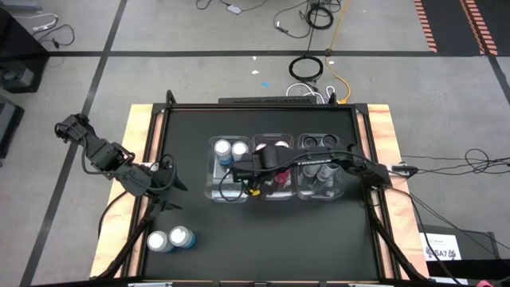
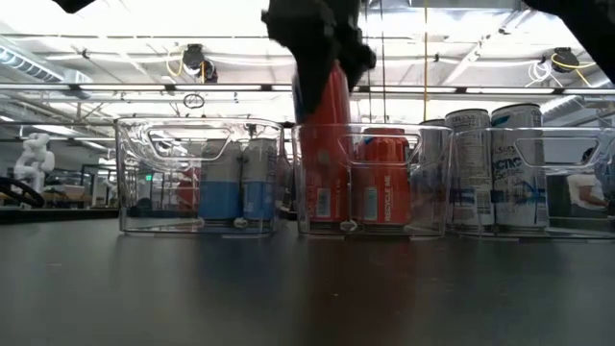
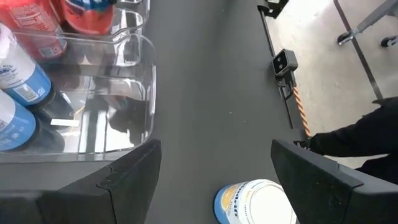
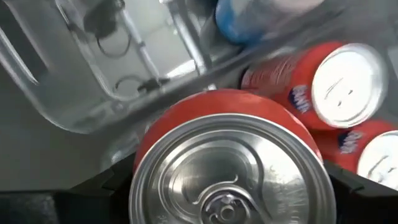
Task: Sort soda cans
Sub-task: Put the orange soda can into the center transparent bin, then put the blue-white soda can into the left transparent bin
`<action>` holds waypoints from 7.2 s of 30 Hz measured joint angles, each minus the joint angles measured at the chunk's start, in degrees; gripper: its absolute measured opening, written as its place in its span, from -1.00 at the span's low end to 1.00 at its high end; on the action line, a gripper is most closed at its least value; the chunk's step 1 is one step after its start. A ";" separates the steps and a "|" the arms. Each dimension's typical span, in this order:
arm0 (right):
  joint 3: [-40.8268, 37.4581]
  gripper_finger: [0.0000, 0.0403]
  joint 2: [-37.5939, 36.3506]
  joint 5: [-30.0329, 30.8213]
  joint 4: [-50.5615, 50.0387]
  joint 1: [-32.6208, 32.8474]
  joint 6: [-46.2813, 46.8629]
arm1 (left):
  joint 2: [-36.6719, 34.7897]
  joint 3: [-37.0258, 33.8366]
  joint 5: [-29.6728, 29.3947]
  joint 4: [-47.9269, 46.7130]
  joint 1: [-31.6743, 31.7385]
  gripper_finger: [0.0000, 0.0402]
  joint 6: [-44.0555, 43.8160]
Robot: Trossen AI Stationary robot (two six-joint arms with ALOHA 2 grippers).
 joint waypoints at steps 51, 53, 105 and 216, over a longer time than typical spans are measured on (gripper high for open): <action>-33.50 0.80 -14.45 -5.31 27.65 -6.38 0.83 | 0.08 0.00 -1.54 0.09 -0.01 0.56 -0.20; -31.48 0.80 -14.45 -4.84 26.04 -6.38 0.82 | 0.08 0.00 -1.54 0.09 0.00 0.56 -0.20; -13.87 -0.98 -21.34 19.10 2.85 27.17 7.34 | 1.92 0.00 -9.59 4.44 0.01 0.55 -12.18; -127.56 -1.00 -126.95 11.20 90.14 10.51 -23.22 | 42.01 20.33 7.01 -14.99 -6.59 0.54 -40.46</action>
